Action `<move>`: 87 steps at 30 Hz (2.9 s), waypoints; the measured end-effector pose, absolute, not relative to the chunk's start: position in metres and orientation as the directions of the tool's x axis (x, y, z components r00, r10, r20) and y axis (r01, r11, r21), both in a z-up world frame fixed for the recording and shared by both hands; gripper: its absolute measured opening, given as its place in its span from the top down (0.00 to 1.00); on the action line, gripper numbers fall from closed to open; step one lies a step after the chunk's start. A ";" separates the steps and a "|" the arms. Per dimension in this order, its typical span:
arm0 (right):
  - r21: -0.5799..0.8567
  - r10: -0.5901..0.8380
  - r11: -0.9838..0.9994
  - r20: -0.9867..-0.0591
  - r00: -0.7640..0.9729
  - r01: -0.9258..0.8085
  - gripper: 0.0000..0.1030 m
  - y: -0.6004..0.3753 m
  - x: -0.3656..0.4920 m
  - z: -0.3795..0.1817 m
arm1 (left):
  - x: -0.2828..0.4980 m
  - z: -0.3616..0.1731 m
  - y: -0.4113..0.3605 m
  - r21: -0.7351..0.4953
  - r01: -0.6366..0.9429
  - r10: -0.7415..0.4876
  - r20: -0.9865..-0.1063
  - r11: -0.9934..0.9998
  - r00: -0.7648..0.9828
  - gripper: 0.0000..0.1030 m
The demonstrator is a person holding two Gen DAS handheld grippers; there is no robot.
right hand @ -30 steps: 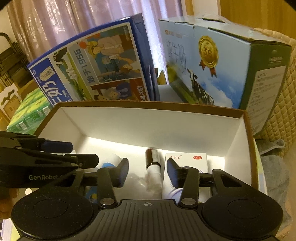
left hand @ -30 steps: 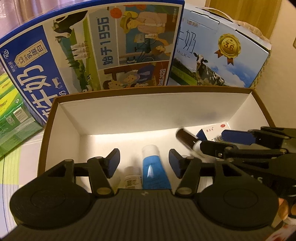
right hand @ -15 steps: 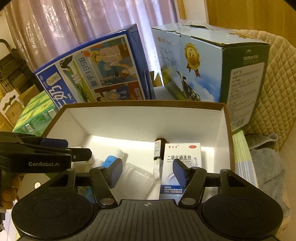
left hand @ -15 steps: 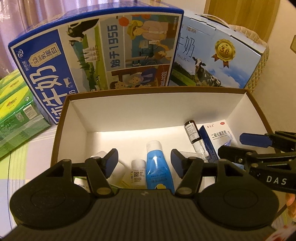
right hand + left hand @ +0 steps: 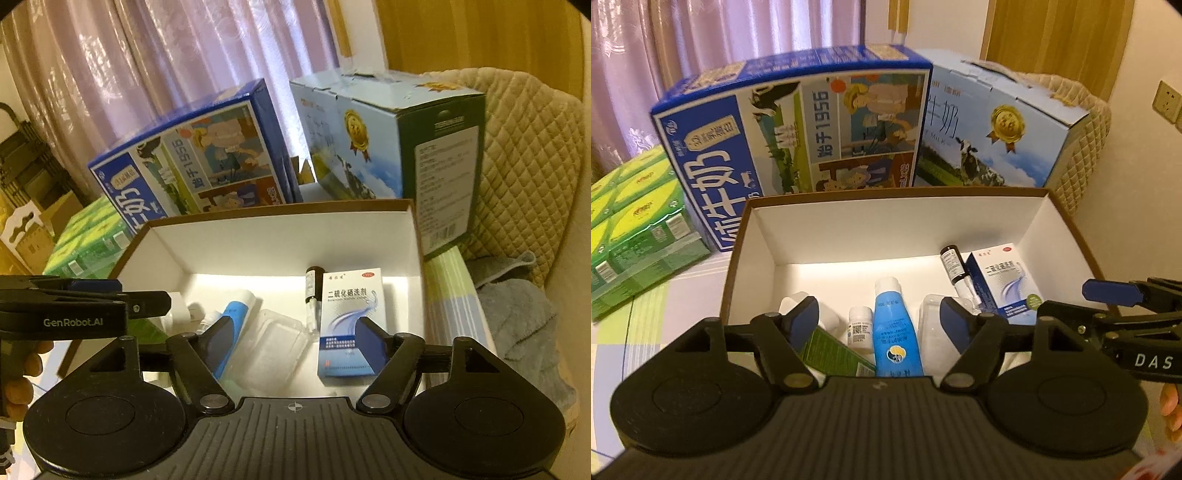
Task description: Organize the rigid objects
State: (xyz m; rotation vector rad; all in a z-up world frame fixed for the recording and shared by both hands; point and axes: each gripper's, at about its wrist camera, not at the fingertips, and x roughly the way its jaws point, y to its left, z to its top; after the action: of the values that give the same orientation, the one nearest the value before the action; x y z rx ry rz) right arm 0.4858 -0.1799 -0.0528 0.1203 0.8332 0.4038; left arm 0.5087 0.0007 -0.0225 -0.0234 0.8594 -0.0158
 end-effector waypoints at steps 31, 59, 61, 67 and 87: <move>0.151 0.408 0.894 -0.664 0.627 -0.422 0.32 -0.208 0.316 -0.015 | 0.284 0.026 -0.038 -0.014 -0.162 0.112 -0.662 0.987 0.741 0.25; 0.233 0.393 0.914 -0.717 0.576 -0.333 0.32 -0.181 0.172 -0.009 | 0.155 0.013 -0.021 -0.071 -0.070 -0.007 -0.748 0.995 0.664 0.26; 0.235 0.391 0.914 -0.723 0.569 -0.330 0.32 -0.174 0.163 -0.011 | 0.147 0.012 -0.017 -0.076 -0.065 -0.015 -0.751 0.995 0.660 0.26; 0.231 0.385 0.916 -0.734 0.559 -0.328 0.32 -0.160 0.141 -0.013 | 0.127 0.008 -0.007 -0.089 -0.060 -0.029 -0.758 0.994 0.651 0.26; 0.225 0.367 0.925 -0.742 0.561 -0.307 0.32 -0.142 0.100 -0.017 | 0.093 0.006 0.002 -0.096 -0.038 -0.048 -0.757 0.995 0.652 0.26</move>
State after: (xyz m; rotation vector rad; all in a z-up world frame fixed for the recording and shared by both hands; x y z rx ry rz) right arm 0.0997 -0.1421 -0.0170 0.0725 0.8911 0.3972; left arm 0.0926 0.0024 0.0064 -0.1059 0.8612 -0.0059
